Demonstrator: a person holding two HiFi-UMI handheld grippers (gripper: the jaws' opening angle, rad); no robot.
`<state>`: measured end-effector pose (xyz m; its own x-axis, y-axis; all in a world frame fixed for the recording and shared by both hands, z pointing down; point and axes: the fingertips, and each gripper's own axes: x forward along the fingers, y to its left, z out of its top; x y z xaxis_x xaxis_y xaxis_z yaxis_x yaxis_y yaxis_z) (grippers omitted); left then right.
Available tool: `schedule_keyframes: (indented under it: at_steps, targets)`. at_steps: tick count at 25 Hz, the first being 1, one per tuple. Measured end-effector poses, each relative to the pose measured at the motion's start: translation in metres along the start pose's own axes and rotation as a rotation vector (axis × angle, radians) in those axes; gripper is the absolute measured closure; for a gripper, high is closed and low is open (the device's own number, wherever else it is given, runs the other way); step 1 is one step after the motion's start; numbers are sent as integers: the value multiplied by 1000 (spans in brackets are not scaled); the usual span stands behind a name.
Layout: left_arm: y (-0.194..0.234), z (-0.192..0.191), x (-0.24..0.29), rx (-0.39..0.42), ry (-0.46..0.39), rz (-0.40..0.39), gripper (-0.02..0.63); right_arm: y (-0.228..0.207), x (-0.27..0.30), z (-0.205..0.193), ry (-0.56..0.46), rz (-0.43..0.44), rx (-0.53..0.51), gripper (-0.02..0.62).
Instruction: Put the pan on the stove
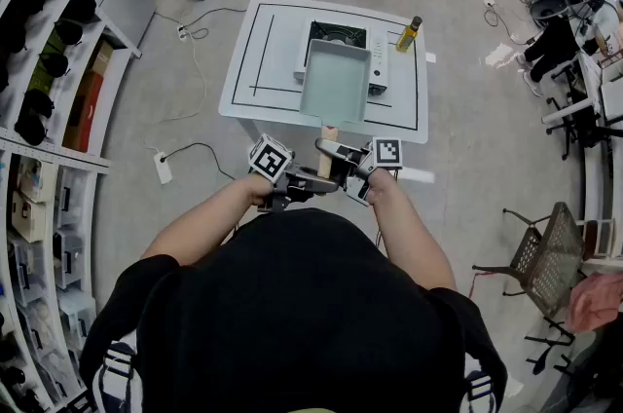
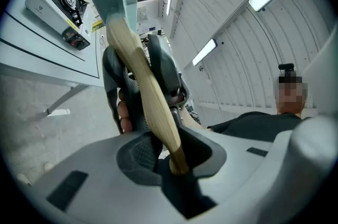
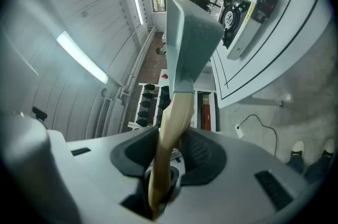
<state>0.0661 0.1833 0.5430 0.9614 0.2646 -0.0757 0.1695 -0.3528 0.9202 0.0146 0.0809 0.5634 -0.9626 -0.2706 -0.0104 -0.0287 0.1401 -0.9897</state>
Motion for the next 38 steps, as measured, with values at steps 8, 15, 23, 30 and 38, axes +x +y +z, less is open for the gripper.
schedule_keyframes:
  at_steps: [8,15,23,30,38]
  targets:
    - [6,1,15,-25,-20,0,508,10,-9,2,7,15,5,469]
    - [4,5,34,-11,-42,3,508,15,-26,4,23,37,-11,468]
    - [9,7,58,24,-62,14,508,12,-50,4,36,34,-10,468]
    - [12,4,72,-28,-106,13,508,9,-62,2,70,27,-28,468]
    - [15,4,74,-44,-109,31,509,11,-64,2,72,40,-7,468]
